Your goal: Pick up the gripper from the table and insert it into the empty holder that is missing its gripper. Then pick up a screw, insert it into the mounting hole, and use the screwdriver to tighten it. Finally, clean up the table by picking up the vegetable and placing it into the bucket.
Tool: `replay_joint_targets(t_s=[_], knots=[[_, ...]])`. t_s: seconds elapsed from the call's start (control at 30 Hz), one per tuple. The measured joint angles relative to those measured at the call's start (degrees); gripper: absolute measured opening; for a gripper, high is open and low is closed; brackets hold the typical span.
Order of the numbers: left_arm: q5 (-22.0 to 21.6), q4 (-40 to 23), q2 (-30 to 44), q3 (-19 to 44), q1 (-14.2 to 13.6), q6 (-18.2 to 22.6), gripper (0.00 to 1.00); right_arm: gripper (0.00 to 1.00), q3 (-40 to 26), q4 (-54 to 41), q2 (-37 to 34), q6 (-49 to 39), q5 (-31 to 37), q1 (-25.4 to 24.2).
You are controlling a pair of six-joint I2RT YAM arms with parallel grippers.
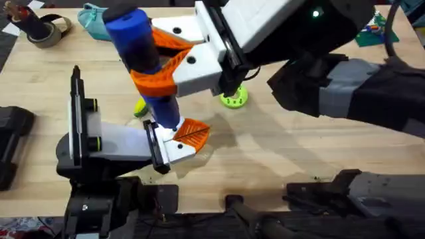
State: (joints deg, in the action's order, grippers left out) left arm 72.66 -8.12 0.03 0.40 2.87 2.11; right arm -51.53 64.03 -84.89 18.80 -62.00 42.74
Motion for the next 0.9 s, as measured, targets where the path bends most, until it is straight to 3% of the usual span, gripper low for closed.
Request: replay_joint_targets(t_s=[0.9], knots=[[0.00, 0.00, 0.00, 0.00, 0.00, -0.02, 0.014, 0.047, 0.00, -1.18, 0.01, -0.89, 0.00, 0.00]])
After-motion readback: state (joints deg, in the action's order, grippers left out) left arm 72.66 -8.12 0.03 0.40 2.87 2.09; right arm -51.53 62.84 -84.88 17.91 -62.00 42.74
